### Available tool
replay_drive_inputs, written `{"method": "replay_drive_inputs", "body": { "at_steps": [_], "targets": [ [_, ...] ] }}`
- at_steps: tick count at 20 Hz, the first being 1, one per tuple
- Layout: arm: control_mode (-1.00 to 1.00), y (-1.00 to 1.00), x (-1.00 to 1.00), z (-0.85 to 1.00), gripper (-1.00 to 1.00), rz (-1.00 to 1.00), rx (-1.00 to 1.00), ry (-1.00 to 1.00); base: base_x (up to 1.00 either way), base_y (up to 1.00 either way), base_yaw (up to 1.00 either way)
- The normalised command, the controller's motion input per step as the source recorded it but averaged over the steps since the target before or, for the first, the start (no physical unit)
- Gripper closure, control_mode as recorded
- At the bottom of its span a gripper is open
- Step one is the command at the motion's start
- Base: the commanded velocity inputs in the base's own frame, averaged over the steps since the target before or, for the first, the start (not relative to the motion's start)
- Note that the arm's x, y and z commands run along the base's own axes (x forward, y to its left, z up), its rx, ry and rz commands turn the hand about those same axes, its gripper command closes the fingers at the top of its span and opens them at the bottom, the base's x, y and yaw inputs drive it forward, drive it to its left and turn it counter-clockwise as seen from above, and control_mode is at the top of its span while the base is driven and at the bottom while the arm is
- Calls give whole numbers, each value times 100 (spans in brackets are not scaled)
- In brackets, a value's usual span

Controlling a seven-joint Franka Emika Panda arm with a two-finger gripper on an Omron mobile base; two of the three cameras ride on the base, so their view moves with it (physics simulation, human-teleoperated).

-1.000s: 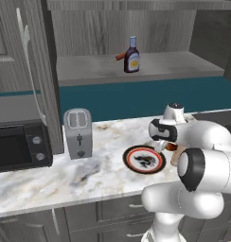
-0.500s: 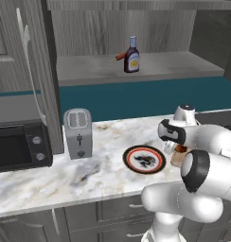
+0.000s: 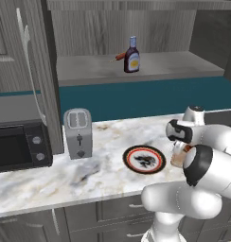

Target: Pick the chicken drumstick from the plate and place it on the cutting board. Then pick the condiment bottle from the cabinet and place it next to the cutting board.

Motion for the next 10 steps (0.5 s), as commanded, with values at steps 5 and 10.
{"method": "replay_drive_inputs", "body": {
  "at_steps": [5, 10],
  "targets": [
    [-100, -34, 0, -1, 100, 0, 0, 0, 0, 0, 0],
    [-100, -26, 0, -16, 100, 0, 0, 0, 0, 0, 0]
  ]
}}
